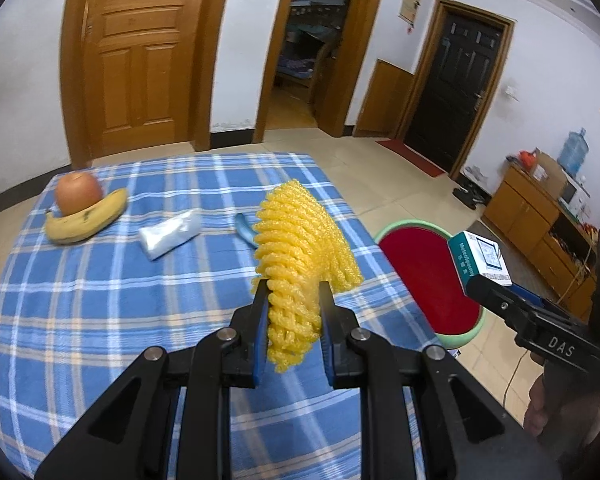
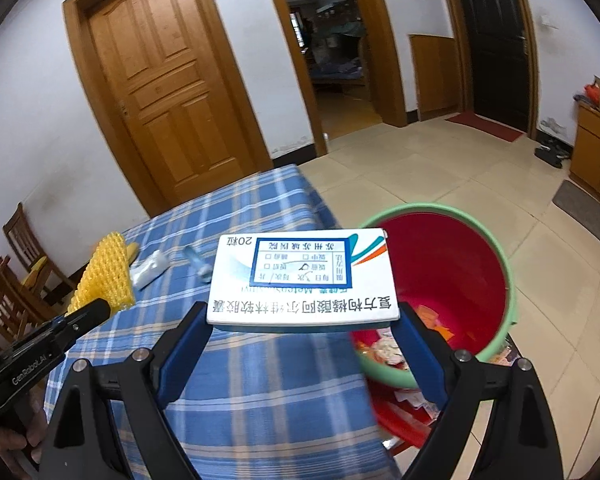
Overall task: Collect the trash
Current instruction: 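Carry the foam net and medicine box over the red bucket and open both tools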
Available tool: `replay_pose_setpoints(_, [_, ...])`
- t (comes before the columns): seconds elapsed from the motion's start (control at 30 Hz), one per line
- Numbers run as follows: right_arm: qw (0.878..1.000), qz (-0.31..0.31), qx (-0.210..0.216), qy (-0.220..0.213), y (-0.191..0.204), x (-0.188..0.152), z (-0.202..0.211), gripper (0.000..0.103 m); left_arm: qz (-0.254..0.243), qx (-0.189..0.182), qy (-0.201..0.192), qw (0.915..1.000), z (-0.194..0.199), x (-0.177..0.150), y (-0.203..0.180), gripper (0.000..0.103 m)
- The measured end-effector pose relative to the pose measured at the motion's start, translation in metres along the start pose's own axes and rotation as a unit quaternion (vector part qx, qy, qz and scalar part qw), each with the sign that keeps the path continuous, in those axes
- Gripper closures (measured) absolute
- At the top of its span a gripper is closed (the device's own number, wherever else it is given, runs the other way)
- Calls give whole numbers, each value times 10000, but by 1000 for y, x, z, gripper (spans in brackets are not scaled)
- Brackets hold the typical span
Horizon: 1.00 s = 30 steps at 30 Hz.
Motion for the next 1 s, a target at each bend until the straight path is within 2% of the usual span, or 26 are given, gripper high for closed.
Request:
replay_pose_setpoints(0.3, [9986,-418,-257,197,-49,-2,-23,11,-301,-145,239,9992,-38,8,-34,82])
replay_pose_setpoints(0.67, [9937,-853,-495,527,-92,-7,-57,10,-603,-318,555,9961,-82,11,-68,82])
replay_pose_setpoints(1.0, [9909,-1102,-439,639,-112,-13,-68,9,-729,-481,819,9928,-111,6,-89,82])
Point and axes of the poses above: each gripper's, at about its wrist camera, not at the fingertips, and z roughly against the way its jaws point, y to its left, x to its top, the point moved 2 cm from there along -z, roughly the way its jaws point, and after that the axes turned 11 degrees about -x, right-handed, at the moved point
